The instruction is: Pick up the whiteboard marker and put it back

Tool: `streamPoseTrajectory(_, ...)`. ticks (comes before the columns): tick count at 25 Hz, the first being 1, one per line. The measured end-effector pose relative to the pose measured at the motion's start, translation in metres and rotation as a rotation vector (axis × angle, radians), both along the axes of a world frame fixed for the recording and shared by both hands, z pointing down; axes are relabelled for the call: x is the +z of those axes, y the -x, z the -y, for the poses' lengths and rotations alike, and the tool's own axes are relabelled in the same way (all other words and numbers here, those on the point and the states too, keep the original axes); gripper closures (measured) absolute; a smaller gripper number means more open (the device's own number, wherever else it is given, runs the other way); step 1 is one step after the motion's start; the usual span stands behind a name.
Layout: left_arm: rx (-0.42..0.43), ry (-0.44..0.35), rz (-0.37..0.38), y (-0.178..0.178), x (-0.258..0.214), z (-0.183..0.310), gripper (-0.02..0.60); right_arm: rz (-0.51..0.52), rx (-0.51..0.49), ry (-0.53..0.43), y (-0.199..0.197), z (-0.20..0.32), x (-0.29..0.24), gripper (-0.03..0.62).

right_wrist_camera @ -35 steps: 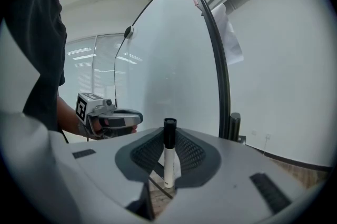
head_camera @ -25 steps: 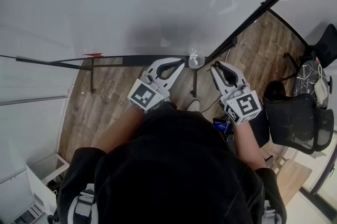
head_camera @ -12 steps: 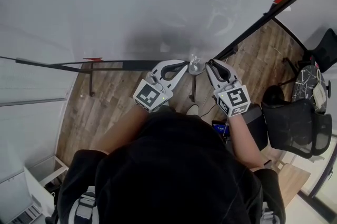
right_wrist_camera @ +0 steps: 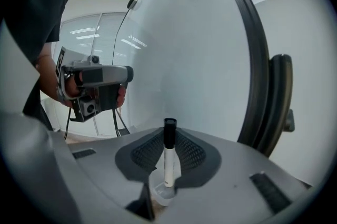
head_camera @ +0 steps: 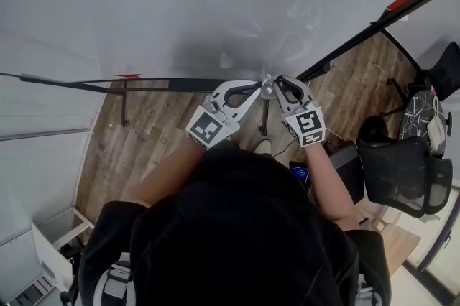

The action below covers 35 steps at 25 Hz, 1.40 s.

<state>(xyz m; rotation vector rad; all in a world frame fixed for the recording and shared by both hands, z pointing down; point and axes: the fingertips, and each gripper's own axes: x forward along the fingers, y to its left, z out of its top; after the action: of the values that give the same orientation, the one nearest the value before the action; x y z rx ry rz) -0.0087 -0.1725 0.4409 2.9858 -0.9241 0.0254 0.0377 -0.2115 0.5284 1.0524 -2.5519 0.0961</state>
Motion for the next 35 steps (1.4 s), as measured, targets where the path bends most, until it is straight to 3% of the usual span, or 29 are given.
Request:
streamPoseTrajectory(18,-0.010,0.037,0.026,0.010,0.018,0.009,0.578,-0.188,-0.110,0.056,0.015,0.004,0.084,0.530)
streamPoseTrajectory(35,-0.049,0.064,0.045,0.021,0.025,0.009,0.578,-0.240,-0.151,0.093,0.021,0.012,0.107,0.526)
